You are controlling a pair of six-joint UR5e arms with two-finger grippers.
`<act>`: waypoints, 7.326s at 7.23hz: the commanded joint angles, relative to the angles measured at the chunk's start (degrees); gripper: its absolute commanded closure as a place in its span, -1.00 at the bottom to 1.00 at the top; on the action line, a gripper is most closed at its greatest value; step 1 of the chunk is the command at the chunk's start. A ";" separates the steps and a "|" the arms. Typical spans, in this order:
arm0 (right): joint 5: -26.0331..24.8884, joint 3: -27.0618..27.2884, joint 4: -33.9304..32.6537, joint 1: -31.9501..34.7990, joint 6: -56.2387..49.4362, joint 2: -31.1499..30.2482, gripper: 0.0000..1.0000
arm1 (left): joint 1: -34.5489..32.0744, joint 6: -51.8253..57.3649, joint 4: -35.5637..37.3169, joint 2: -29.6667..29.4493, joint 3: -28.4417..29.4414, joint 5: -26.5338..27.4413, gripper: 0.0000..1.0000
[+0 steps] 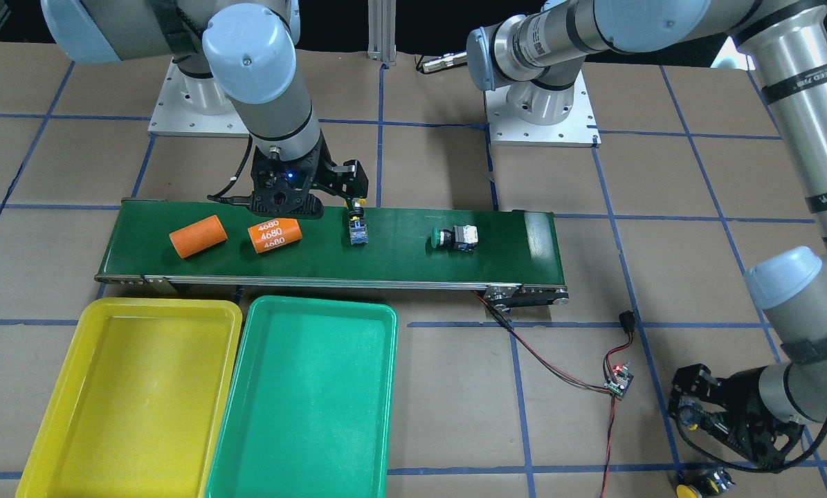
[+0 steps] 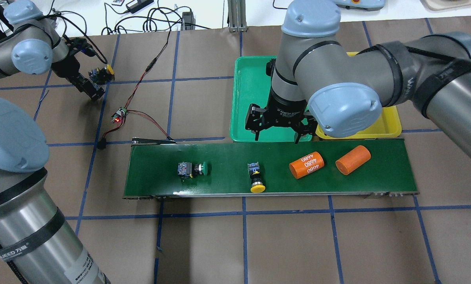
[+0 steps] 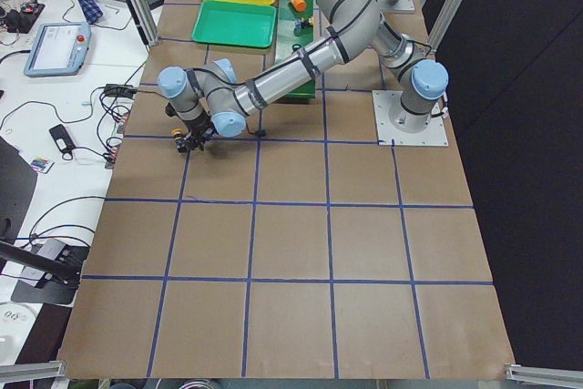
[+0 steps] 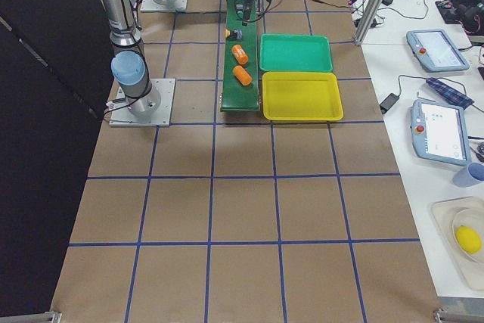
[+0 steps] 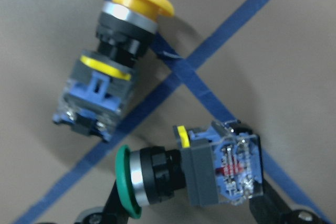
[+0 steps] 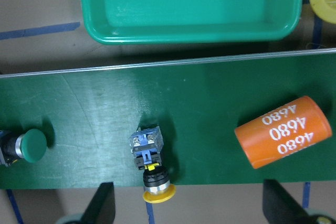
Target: Sort buttons by color to trays
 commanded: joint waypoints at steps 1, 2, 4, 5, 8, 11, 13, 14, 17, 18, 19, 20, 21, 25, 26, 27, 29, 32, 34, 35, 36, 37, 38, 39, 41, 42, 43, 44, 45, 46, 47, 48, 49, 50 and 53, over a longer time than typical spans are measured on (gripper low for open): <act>1.22 3.74 -2.51 0.25 0.24 0.67 -1.00 | -0.35 -14.43 -8.54 11.81 -8.89 -2.52 0.95; 0.69 5.93 -3.29 0.34 0.15 1.11 -1.00 | -1.14 -21.80 -8.55 17.09 -15.29 -3.32 0.95; 1.21 6.74 -5.66 0.43 0.15 3.73 -1.00 | -7.18 -35.15 -7.24 25.11 -26.91 -3.06 0.95; 0.78 6.57 -8.02 0.51 0.50 5.49 -1.00 | -11.91 -40.28 -7.14 28.36 -29.66 -2.80 0.95; 0.42 8.75 -8.22 0.78 0.24 6.65 -0.94 | -20.37 -48.23 0.08 32.96 -39.32 -2.45 0.85; 0.34 9.11 -6.47 0.78 1.63 6.65 1.00 | -20.83 -47.28 5.25 32.79 -43.75 -2.80 -0.99; 0.43 8.33 -5.94 0.78 4.37 6.30 1.00 | -20.05 -46.14 6.22 33.40 -41.39 -2.71 -1.00; 0.43 7.37 -6.20 0.26 4.28 4.99 1.00 | -17.52 -38.91 5.17 33.40 -36.76 -2.10 -1.00; -4.11 -2.27 -7.07 -8.85 2.89 5.15 1.00 | -7.13 -34.87 -0.38 22.12 -15.26 -1.92 -1.00; -6.32 -5.96 -7.95 -11.93 -2.96 7.16 1.00 | -5.56 -36.62 -0.37 15.89 -6.92 -1.57 -1.00; -7.65 -8.52 -9.78 -15.27 -7.54 9.96 1.00 | -4.06 -36.99 -0.55 10.08 -0.31 -1.57 -1.00; -7.75 -9.59 -12.76 -19.57 -11.33 13.12 1.00 | -3.44 -37.16 1.36 5.41 5.59 -1.74 -1.00; -7.05 -9.95 -19.05 -24.05 -17.19 16.63 0.91 | -3.34 -39.43 2.86 0.93 8.78 -1.65 -1.00; -7.13 -9.61 -19.67 -26.21 -18.22 21.95 -1.00 | -2.11 -45.84 3.32 -8.15 14.85 -1.74 -1.00; -7.05 -9.52 -17.47 -25.59 -17.70 19.42 -1.00 | -2.03 -45.95 3.32 -10.43 16.96 -1.74 -1.00; -6.96 -9.43 -11.71 -24.63 -17.69 15.57 -1.00 | -2.11 -46.22 3.14 -11.67 18.29 -1.92 -1.00; -7.48 -9.43 2.87 -22.08 -14.82 3.55 -1.00 | -2.37 -47.79 3.49 -13.52 19.71 -2.53 -1.00; -7.04 -7.60 7.86 -19.54 -1.12 -3.45 -1.00 | -2.46 -47.63 5.15 -15.11 20.24 -2.62 -1.00; -7.66 -5.74 7.17 -13.40 9.85 -3.98 -1.00 | -2.64 -46.93 5.08 -15.47 19.63 -2.36 -0.03; -7.57 -4.78 7.07 -12.50 10.34 -5.38 -1.00 | -3.34 -46.92 4.03 -14.59 19.45 -1.83 0.99; -6.96 -3.81 7.77 -12.49 10.26 -5.48 -1.00 | -3.69 -46.83 0.45 -12.85 17.97 -2.26 1.00; -6.78 -1.46 7.60 -12.23 12.35 -6.44 -1.00 | -3.87 -46.83 -4.37 -8.04 14.65 -2.44 1.00; -6.69 1.53 7.08 -12.23 16.37 -7.66 -1.00 | -5.00 -46.83 -6.68 -0.95 9.39 -2.36 1.00; -6.69 3.91 5.77 -12.23 18.32 -8.29 -1.00 | -7.01 -46.22 -6.96 6.96 1.42 -2.36 1.00; -4.34 6.73 0.95 -10.75 26.74 -7.86 -1.00 | -10.53 -42.65 -6.44 21.99 -18.94 -2.53 1.00; -2.67 9.27 -3.52 -9.08 32.52 -6.72 -1.00 | -11.94 -41.92 -5.92 28.24 -26.36 -2.62 1.00; -2.74 12.08 -10.43 -7.06 37.45 -5.23 -1.00 | -14.65 -42.00 -4.95 32.74 -31.74 -2.10 1.00; -3.35 13.41 -12.85 -5.22 39.42 -4.52 -1.00 | -17.90 -42.96 -0.77 35.05 -35.01 -1.83 1.00; -3.35 13.77 -12.96 -4.68 40.22 -3.47 -1.00 | -20.02 -43.40 0.67 36.03 -38.44 -1.83 1.00; -2.92 13.77 -13.31 -3.97 42.93 -3.02 -1.00 | -20.13 -42.54 6.07 35.52 -41.61 -1.83 1.00; -3.18 13.77 -13.75 -3.53 43.21 -1.97 -1.00 | -19.87 -42.53 12.13 34.03 -42.42 -1.74 0.83; -3.18 13.69 -14.10 -2.74 44.61 -1.18 -1.00 | -19.87 -43.48 13.06 33.93 -42.95 -1.74 -0.35; -3.44 13.77 -16.20 -2.30 45.32 0.05 -1.00 | -19.87 -43.58 12.20 34.28 -43.30 -1.65 -0.99; -3.70 13.77 -16.22 -2.30 45.41 0.75 -1.00 | -19.87 -43.58 12.28 34.19 -43.74 -1.65 -1.00; -3.97 13.95 -16.04 -2.30 45.41 1.63 -1.00 | -20.04 -43.67 10.10 36.47 -41.56 -2.01 -1.00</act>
